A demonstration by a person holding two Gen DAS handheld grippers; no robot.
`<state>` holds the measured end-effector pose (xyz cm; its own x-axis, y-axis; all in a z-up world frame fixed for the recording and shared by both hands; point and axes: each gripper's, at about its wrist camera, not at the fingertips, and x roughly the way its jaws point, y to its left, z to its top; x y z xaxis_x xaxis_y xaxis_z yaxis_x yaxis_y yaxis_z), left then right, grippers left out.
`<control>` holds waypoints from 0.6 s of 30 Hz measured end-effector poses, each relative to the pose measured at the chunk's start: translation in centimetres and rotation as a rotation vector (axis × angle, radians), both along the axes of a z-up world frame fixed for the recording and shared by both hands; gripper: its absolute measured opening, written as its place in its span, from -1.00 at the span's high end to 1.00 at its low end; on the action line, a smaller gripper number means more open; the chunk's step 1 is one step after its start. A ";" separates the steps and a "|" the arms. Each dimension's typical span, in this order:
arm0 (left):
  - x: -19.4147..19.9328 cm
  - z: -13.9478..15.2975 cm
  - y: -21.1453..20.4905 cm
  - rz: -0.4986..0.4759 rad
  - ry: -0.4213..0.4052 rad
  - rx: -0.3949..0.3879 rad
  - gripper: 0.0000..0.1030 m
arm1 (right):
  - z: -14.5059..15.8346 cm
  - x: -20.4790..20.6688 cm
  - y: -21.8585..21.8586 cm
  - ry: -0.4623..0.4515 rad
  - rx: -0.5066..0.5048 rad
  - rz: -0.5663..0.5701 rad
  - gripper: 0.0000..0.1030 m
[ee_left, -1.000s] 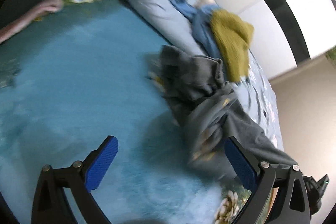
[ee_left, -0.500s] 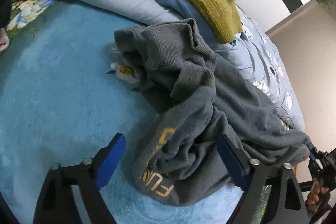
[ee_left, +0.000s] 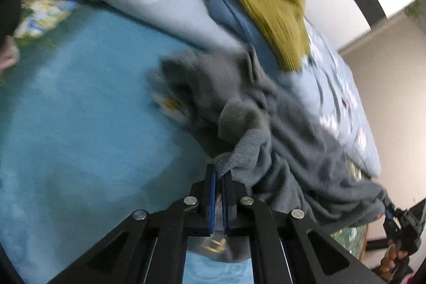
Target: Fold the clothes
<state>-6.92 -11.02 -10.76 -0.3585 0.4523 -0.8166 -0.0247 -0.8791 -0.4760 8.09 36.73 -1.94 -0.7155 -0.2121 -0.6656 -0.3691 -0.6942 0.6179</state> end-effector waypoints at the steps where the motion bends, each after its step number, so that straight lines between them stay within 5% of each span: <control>1: -0.1 0.8 -1.2 0.019 0.021 -0.012 0.93 | 0.6 -0.1 -0.1 0.015 0.003 0.005 0.77; 6: 0.2 9.0 -9.0 0.133 0.196 -0.054 0.93 | 3.4 -0.3 -0.8 0.087 0.018 0.030 0.77; 10: 3.0 11.8 -14.1 0.205 0.287 -0.083 0.93 | 5.5 -0.3 -1.4 0.148 0.030 0.049 0.77; 14: 6.2 7.0 -17.5 0.252 0.207 -0.132 0.92 | 3.2 2.5 -1.3 0.125 0.073 0.060 0.77; 18: 8.6 -2.6 -18.8 0.278 0.018 -0.137 0.92 | -5.6 5.5 -0.2 -0.079 0.010 0.026 0.77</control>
<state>1.65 -29.85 -13.39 -0.4682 0.2210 -0.8556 0.2186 -0.9091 -0.3545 13.56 36.52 -7.54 -0.6552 -0.2230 -0.7218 -0.3984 -0.7098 0.5809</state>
